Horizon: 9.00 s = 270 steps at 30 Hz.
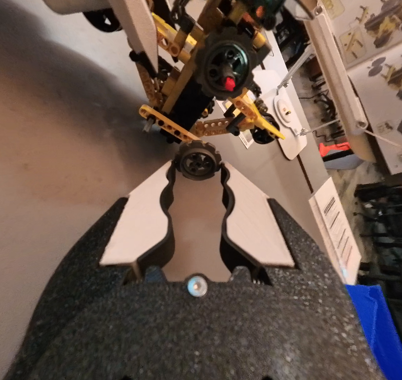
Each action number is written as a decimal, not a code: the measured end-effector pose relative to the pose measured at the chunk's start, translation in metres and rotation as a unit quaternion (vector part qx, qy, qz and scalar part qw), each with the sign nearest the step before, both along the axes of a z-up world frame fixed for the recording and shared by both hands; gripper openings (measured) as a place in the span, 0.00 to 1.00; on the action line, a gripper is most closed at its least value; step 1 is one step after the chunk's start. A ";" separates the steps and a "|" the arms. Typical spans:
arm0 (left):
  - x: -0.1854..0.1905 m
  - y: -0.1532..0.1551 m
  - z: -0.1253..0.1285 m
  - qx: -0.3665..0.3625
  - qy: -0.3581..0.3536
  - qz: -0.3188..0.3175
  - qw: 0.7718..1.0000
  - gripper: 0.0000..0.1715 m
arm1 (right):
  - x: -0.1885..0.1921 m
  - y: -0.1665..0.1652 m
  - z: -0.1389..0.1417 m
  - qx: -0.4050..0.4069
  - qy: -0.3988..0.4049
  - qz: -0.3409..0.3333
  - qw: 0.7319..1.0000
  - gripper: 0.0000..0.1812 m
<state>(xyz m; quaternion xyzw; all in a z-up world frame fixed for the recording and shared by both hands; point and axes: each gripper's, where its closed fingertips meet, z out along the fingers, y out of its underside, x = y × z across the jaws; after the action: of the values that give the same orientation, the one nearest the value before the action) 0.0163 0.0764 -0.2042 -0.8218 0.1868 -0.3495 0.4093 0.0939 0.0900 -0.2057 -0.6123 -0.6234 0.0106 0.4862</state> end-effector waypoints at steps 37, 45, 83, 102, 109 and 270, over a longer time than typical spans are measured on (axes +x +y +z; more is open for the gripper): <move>-0.023 -0.020 0.010 -0.022 -0.125 -0.079 0.989 0.48 | -0.023 -0.051 0.021 -0.594 0.266 0.223 0.726 0.42; -0.025 -0.019 0.011 -0.025 -0.137 -0.080 0.987 0.48 | -0.028 -0.042 0.029 -0.639 0.301 0.233 0.669 0.33; -0.026 -0.015 0.011 -0.036 -0.158 -0.067 0.985 0.49 | -0.036 -0.036 0.026 -0.612 0.314 0.193 0.700 0.29; -0.033 -0.015 0.010 -0.050 -0.193 -0.067 0.978 0.49 | -0.023 -0.031 0.034 -0.603 0.357 0.195 0.686 0.31; -0.033 -0.014 0.010 -0.051 -0.196 -0.067 0.977 0.49 | -0.027 -0.034 0.030 -0.604 0.349 0.194 0.690 0.30; 0.048 -0.067 -0.052 0.046 0.215 0.022 0.975 0.35 | 0.000 -0.073 -0.041 -0.273 0.053 0.242 0.930 0.23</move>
<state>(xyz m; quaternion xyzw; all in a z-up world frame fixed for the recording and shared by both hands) 0.0641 0.0091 -0.2560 -0.8618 0.2686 -0.1469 0.4045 0.0941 0.0166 -0.2462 -0.5508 -0.6988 0.3301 0.3151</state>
